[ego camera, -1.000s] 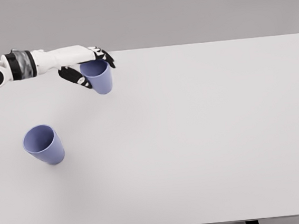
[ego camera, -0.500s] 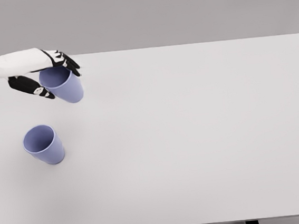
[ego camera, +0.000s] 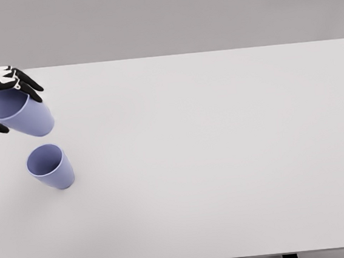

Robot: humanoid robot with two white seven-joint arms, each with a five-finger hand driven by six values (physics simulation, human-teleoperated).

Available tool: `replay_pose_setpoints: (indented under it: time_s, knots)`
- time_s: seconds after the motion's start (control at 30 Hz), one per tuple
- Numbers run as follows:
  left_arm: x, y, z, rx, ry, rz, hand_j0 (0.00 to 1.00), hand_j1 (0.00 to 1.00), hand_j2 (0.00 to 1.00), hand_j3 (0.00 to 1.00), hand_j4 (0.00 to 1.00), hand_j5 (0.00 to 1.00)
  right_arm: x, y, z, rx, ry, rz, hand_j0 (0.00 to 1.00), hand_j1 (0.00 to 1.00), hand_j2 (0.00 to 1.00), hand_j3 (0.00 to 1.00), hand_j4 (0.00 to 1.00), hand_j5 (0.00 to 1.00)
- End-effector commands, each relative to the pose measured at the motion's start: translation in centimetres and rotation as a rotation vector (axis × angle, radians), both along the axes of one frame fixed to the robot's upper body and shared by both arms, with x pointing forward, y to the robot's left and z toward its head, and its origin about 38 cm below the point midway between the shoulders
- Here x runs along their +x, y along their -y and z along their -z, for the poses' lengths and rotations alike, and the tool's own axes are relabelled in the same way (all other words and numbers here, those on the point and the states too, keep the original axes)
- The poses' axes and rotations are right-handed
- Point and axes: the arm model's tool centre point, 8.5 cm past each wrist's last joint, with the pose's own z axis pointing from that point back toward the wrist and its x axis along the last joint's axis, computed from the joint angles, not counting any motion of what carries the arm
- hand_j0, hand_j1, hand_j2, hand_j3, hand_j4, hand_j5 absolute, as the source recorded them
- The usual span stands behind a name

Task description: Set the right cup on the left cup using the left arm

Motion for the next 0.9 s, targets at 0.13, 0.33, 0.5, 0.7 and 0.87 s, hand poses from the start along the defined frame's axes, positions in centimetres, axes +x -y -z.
replay_pose_setpoints:
  time_s: [0.13,0.33,0.5,0.7,0.87]
  knots:
    - [-2.7,-0.6,-2.0,0.002,-0.014,-0.002,0.65,0.65,0.65,0.65,0.65,0.65,0.0,0.0,0.0,0.000,0.000,0.001,1.00,1.00,1.00,1.00,1.00,1.00]
    - [-3.0,-0.4,0.0,0.003,-0.073,0.005,0.65,0.65,0.65,0.65,0.65,0.65,0.0,0.0,0.0,0.000,0.000,-0.001,1.00,1.00,1.00,1.00,1.00,1.00]
    - [-3.0,-0.4,0.3,0.003,-0.079,0.005,0.65,0.65,0.65,0.65,0.65,0.65,0.0,0.0,0.0,0.000,0.000,-0.001,1.00,1.00,1.00,1.00,1.00,1.00]
    - [-3.1,-0.7,1.0,0.008,-0.099,-0.002,0.65,0.65,0.65,0.65,0.65,0.65,0.0,0.0,0.0,0.000,0.000,-0.001,1.00,1.00,1.00,1.00,1.00,1.00]
    - [-2.9,-0.6,1.7,0.008,-0.110,-0.002,0.65,0.65,0.65,0.65,0.65,0.65,0.0,0.0,0.0,0.000,0.000,-0.001,1.00,1.00,1.00,1.00,1.00,1.00]
